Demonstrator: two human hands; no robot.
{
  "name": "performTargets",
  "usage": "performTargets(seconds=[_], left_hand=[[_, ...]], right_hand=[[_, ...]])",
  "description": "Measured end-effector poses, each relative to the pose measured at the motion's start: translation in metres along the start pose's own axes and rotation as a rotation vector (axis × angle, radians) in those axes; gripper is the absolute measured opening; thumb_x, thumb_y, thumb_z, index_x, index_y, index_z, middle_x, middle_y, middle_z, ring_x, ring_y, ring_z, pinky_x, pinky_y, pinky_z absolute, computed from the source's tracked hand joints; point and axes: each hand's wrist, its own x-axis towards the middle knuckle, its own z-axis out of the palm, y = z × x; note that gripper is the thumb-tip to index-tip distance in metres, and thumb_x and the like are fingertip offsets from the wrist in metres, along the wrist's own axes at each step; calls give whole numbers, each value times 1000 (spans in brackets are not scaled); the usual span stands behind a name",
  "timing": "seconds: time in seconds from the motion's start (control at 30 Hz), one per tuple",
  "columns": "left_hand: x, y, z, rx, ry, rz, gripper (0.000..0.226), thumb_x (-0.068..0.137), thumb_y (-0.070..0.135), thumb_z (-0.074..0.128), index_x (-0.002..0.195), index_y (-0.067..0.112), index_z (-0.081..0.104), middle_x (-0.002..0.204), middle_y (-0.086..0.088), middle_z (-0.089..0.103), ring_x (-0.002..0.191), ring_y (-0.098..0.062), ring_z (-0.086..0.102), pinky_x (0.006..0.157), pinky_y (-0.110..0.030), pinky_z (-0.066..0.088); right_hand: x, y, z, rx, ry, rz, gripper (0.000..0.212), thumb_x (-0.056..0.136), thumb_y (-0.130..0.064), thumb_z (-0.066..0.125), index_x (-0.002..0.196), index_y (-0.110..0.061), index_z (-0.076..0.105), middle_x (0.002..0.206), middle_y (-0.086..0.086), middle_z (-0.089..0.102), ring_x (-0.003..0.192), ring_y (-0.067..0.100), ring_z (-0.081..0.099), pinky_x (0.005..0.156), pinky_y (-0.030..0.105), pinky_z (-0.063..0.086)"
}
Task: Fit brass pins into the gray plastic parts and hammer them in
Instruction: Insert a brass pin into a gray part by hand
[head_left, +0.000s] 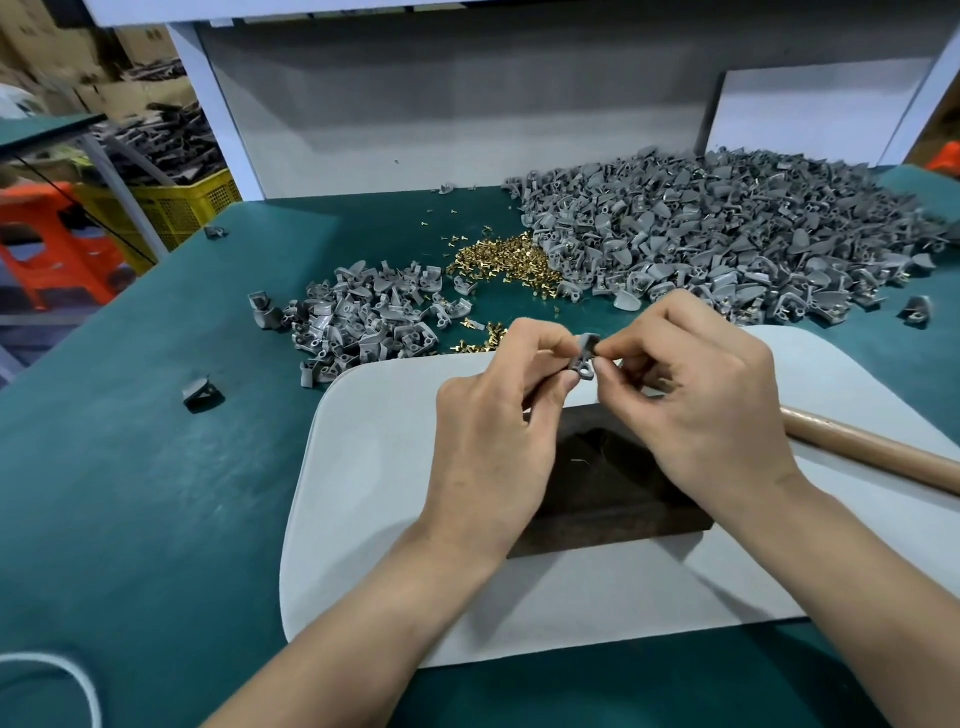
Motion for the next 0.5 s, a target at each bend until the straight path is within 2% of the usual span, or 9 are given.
performTargets(seconds=[0.07, 0.17, 0.23, 0.37, 0.43, 0.5], left_hand=[[0, -1, 0, 7, -2, 1, 18, 84, 4, 66, 92, 15, 54, 84, 31, 61, 91, 16, 61, 78, -10, 51], [1, -2, -1, -16, 1, -6, 19, 84, 3, 66, 92, 14, 53, 84, 33, 60, 90, 17, 61, 76, -7, 49], [1, -1, -1, -63, 5, -23, 18, 85, 3, 66, 93, 15, 55, 88, 28, 63, 91, 14, 62, 79, -5, 46], [2, 1, 1, -156, 10, -56, 16, 87, 6, 64, 101, 15, 63, 97, 14, 70, 95, 4, 65, 85, -14, 50], [2, 2, 1, -192, 9, -75, 20, 86, 7, 65, 104, 16, 65, 98, 12, 70, 94, 1, 66, 84, -15, 50], [2, 3, 0, -226, 0, -103, 27, 84, 4, 66, 107, 19, 65, 97, 10, 70, 93, -2, 67, 85, -17, 51]], right_hand=[[1, 0, -1, 5, -7, -17, 5, 76, 5, 70, 75, 1, 68, 74, 10, 56, 59, 16, 51, 59, 15, 40], [1, 0, -1, 45, 14, 1, 4, 77, 3, 71, 75, 0, 69, 74, 8, 55, 60, 13, 51, 58, 16, 43], [1, -2, -1, 123, 33, 60, 2, 77, 0, 72, 78, -1, 71, 75, 4, 54, 63, 12, 52, 57, 19, 47], [2, -4, -2, 260, 57, 201, 3, 78, -7, 73, 81, -6, 72, 76, 0, 56, 69, 11, 58, 57, 31, 52], [2, -5, -2, 300, 49, 236, 5, 78, -6, 74, 83, -7, 73, 78, -1, 57, 69, 11, 59, 56, 36, 54], [2, -6, -1, 318, 37, 240, 8, 78, -5, 74, 85, -9, 73, 80, -5, 57, 69, 12, 59, 58, 35, 55]])
